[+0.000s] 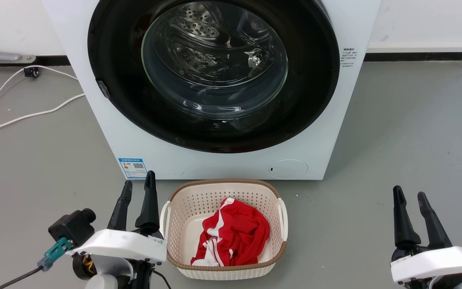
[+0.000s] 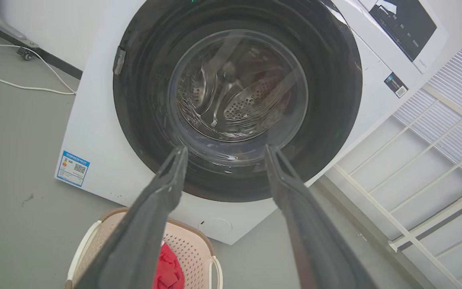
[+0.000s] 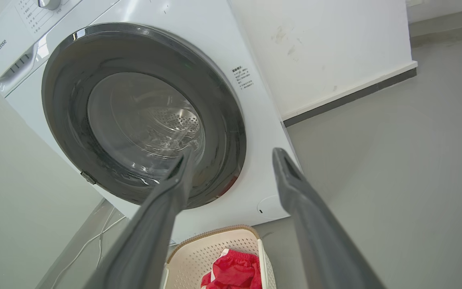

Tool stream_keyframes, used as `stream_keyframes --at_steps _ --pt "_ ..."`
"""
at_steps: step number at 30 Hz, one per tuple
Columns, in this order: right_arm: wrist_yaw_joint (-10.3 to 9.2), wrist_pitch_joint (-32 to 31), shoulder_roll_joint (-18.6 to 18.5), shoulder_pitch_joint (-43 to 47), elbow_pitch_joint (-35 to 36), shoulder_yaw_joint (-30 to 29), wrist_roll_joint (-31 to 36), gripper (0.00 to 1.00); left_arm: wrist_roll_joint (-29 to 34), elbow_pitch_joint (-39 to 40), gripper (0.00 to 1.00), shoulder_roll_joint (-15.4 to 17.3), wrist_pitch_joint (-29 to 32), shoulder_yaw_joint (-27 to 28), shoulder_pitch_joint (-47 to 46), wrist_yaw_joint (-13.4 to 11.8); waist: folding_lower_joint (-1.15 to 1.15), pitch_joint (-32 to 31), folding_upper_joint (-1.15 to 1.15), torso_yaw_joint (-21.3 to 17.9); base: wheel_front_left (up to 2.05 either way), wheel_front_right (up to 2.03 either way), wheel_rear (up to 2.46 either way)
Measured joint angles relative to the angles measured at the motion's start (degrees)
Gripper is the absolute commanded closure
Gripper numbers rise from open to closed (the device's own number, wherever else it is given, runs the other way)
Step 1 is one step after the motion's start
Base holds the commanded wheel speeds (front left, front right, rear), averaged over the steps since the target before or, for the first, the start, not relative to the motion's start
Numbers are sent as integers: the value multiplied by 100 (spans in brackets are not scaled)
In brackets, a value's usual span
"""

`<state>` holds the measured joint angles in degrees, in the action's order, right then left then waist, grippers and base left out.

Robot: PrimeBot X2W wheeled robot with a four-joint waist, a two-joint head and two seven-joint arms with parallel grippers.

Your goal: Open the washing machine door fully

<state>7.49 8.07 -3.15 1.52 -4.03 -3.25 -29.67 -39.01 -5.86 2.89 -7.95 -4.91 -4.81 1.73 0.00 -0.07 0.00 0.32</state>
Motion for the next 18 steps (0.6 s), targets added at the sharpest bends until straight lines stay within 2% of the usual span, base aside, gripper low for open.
stream_keyframes --at_steps 18 --pt "1 230 8 121 83 15 1079 0 1083 34 0 0 -248 -74 1 -131 0 -25 0 19 0 0 0"
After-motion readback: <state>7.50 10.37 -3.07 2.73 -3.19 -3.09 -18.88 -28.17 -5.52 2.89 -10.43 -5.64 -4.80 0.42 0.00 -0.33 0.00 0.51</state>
